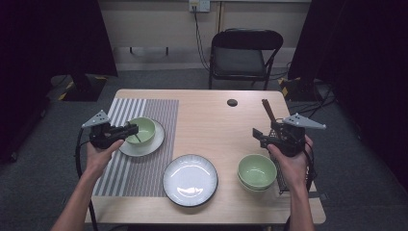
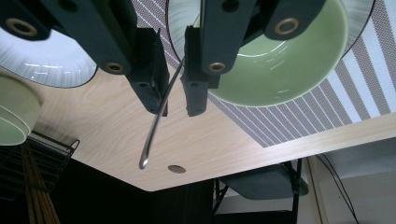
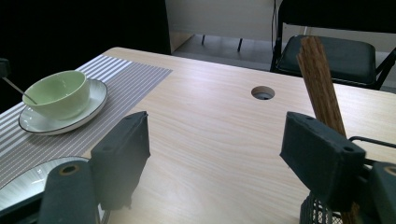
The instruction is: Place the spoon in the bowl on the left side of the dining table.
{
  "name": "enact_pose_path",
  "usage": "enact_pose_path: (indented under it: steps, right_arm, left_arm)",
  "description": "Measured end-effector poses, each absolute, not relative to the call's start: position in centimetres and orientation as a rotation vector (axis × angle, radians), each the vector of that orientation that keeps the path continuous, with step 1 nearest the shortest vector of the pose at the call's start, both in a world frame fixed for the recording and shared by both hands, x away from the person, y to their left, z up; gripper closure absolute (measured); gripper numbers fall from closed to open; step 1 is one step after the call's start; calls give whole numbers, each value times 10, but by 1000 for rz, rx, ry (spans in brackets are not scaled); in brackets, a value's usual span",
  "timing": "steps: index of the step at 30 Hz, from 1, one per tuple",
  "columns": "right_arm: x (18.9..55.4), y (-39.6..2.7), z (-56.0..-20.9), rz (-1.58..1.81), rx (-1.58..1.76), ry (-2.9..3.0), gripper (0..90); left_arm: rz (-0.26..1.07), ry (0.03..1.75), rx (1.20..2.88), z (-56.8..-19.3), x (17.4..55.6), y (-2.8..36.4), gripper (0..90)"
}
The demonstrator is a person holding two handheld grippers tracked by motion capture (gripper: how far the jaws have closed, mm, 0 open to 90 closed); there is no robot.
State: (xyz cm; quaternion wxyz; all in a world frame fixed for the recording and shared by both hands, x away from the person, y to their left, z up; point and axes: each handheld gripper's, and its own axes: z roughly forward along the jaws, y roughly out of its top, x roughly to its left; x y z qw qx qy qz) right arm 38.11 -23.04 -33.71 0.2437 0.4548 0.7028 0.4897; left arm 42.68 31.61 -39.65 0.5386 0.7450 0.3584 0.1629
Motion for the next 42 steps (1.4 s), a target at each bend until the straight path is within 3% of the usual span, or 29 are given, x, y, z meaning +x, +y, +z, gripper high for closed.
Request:
enact_pose_path:
  steps: [22, 42]
  right_arm:
    - [383, -228, -339, 1327, 1254, 1936, 235]
    - [383, -230, -338, 1319, 1260, 1936, 234]
  left_arm:
    - [421, 893, 1743, -404, 417, 346, 846]
    - [457, 945, 1731, -405, 421, 356, 799]
